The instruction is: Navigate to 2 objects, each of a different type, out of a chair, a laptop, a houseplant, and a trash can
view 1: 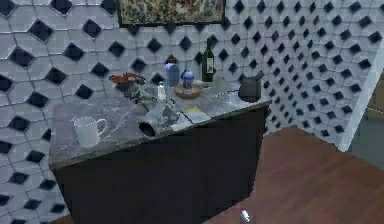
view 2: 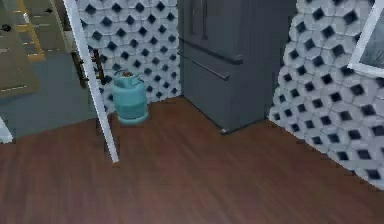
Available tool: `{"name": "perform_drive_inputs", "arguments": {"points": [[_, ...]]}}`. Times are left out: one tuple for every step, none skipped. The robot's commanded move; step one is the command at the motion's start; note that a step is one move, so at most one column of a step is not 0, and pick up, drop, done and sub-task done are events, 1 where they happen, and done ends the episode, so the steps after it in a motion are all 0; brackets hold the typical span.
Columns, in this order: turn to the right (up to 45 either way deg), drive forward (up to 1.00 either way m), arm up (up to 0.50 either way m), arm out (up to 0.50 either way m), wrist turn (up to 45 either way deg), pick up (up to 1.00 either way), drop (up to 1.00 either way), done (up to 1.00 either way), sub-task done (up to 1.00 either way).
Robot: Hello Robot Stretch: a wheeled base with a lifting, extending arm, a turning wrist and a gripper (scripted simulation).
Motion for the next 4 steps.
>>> {"name": "perform_drive_inputs", "arguments": {"points": [[45.0, 0.00, 0.00, 0.00, 0.0, 0.00, 0.00, 0.00, 0.00], [45.0, 0.00, 0.00, 0.00, 0.0, 0.00, 0.00, 0.00, 0.00], [45.0, 0.00, 0.00, 0.00, 0.0, 0.00, 0.00, 0.00, 0.00], [12.0, 0.00, 0.00, 0.00, 0.0, 0.00, 0.00, 0.00, 0.00]]}}
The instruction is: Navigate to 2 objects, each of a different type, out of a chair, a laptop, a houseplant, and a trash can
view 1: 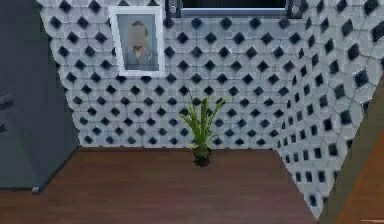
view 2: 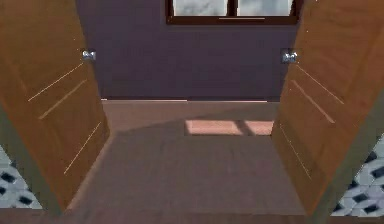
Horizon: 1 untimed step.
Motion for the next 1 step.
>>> {"name": "perform_drive_inputs", "arguments": {"points": [[0.0, 0.75, 0.00, 0.00, 0.0, 0.00, 0.00, 0.00, 0.00]]}}
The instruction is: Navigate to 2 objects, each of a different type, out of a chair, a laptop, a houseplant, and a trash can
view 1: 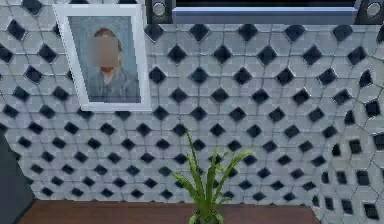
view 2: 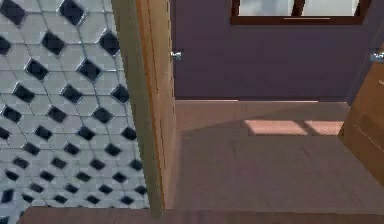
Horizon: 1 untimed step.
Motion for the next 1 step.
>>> {"name": "perform_drive_inputs", "arguments": {"points": [[0.0, 0.00, 0.00, 0.00, 0.0, 0.00, 0.00, 0.00, 1.00]]}}
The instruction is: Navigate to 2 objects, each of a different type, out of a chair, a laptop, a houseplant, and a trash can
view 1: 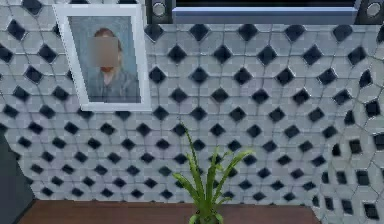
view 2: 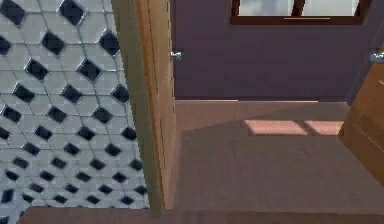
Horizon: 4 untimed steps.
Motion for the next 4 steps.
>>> {"name": "perform_drive_inputs", "arguments": {"points": [[-45.0, 0.00, 0.00, 0.00, 0.0, 0.00, 0.00, 0.00, 0.00], [-45.0, 0.00, 0.00, 0.00, 0.0, 0.00, 0.00, 0.00, 0.00], [-33.0, 0.00, 0.00, 0.00, 0.0, 0.00, 0.00, 0.00, 0.00], [0.0, 1.00, 0.00, 0.00, 0.0, 0.00, 0.00, 0.00, 0.00]]}}
